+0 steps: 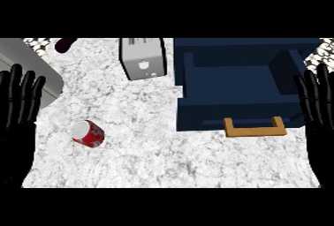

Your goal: Pick up the can, place it into the drawer and close the drawer

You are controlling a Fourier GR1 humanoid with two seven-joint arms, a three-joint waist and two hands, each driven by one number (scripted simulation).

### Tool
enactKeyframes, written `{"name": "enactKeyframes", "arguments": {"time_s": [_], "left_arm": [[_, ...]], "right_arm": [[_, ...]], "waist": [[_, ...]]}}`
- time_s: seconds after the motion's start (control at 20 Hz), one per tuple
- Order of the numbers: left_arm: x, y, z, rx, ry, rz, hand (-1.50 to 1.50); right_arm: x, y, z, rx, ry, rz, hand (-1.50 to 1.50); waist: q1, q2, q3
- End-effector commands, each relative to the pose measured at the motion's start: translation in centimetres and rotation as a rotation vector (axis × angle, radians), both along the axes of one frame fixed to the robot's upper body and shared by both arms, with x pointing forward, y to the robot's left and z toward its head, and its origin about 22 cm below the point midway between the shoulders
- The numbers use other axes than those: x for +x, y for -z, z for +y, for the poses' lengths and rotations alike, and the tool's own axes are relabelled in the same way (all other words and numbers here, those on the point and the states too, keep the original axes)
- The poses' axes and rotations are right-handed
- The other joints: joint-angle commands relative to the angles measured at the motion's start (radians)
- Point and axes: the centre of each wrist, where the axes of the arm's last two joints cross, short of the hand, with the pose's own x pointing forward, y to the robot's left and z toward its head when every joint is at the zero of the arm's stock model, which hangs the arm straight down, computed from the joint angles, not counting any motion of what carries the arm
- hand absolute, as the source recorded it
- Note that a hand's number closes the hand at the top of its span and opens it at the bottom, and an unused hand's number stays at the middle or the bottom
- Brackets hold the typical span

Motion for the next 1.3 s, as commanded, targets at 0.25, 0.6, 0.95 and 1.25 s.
{"name": "enactKeyframes", "arguments": {"time_s": [0.25, 0.6, 0.95, 1.25], "left_arm": [[-2.3, 1.7, 0.7, -0.022, -0.534, 0.003, -1.50], [-3.8, 2.8, 0.0, -0.294, -0.763, 0.351, -1.50], [-5.3, 2.1, -2.6, -0.263, -0.757, 0.339, -1.50], [-4.6, 2.3, -4.4, -0.278, -0.743, 0.383, -1.50]], "right_arm": [[-0.4, 0.8, -1.1, 0.068, 0.047, 0.047, -1.50], [-0.7, 3.2, -2.2, 0.119, 0.194, 0.332, -1.50], [-1.8, 2.2, -3.5, 0.130, 0.198, 0.320, -1.50], [-0.8, 3.7, -4.1, 0.118, 0.200, 0.329, -1.50]], "waist": [[0.043, 0.013, -0.002], [0.032, 0.015, -0.003], [0.028, 0.014, -0.004], [0.029, 0.015, -0.004]]}}
